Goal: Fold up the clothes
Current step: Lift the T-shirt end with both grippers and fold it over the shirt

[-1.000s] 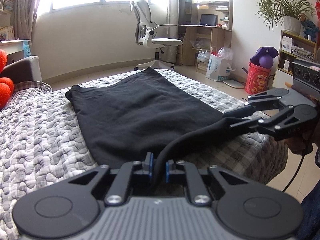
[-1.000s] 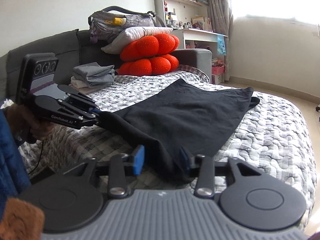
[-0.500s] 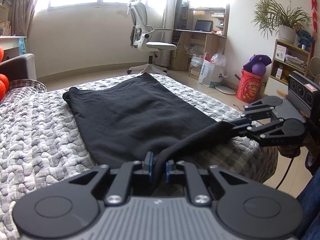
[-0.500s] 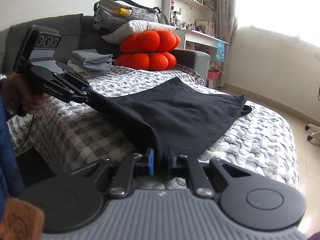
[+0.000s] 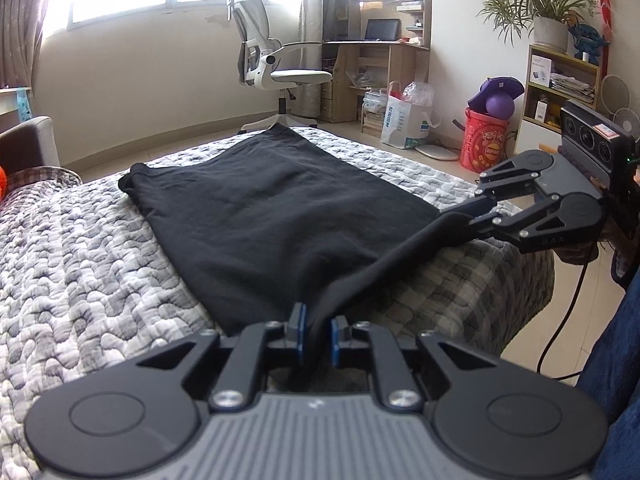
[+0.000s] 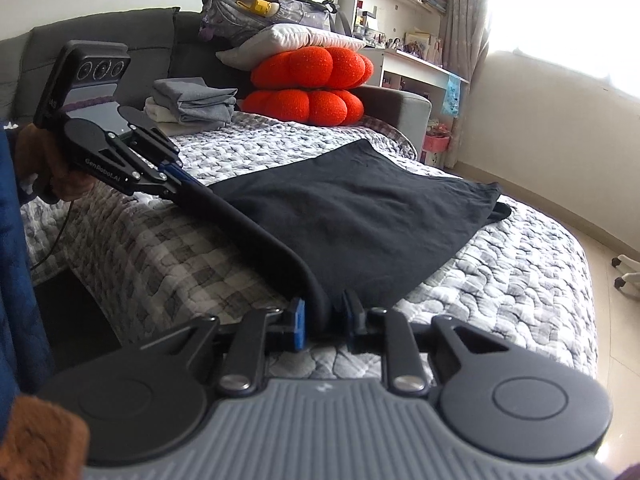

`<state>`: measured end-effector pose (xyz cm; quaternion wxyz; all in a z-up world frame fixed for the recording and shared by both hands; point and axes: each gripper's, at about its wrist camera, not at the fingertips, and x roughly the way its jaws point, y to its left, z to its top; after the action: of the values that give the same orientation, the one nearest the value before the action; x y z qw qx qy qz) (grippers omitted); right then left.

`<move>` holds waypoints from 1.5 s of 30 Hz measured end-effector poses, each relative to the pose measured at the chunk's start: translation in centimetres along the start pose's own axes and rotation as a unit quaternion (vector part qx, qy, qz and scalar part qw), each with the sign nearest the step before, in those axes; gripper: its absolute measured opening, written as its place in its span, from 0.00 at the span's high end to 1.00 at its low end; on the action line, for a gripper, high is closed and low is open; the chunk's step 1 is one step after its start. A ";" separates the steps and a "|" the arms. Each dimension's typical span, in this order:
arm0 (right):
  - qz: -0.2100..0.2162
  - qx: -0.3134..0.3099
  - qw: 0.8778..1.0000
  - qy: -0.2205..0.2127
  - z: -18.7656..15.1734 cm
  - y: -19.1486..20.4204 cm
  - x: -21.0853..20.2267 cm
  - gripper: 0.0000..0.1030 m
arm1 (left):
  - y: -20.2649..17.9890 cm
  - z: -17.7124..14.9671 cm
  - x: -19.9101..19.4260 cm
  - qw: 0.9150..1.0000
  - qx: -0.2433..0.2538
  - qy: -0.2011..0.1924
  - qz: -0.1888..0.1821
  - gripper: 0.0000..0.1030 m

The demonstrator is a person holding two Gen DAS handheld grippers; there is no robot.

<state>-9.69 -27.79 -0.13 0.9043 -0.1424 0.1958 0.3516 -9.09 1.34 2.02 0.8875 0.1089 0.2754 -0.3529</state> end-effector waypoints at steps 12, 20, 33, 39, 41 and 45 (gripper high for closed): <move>-0.067 -0.023 0.995 -0.072 3.6 -1.3 -0.7 0.93 | 2.2 4.4 -0.9 0.998 -0.025 -0.052 0.024 0.91; -0.094 -0.023 0.990 -0.098 7.9 -4.8 1.5 0.93 | 5.7 9.0 0.1 0.994 -0.058 -0.087 0.016 0.94; -0.071 0.143 0.987 -0.021 10.6 -14.3 10.4 0.94 | 14.2 11.8 8.8 0.982 -0.176 -0.052 -0.040 0.95; -0.077 0.170 0.982 -0.015 11.0 -15.9 11.9 0.94 | 16.8 12.1 11.0 0.973 -0.222 -0.056 -0.032 0.96; -0.082 0.176 0.981 -0.017 11.3 -16.7 12.2 0.94 | 17.3 12.4 11.4 0.970 -0.230 -0.065 -0.029 0.96; -0.106 0.184 0.977 -0.002 11.8 -17.9 14.1 0.94 | 17.8 13.1 13.0 0.971 -0.227 -0.071 0.011 0.96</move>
<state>15.23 -27.71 5.99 0.9476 0.0067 0.2391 0.2119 16.31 1.85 5.43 0.9101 -0.1176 0.2838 -0.2780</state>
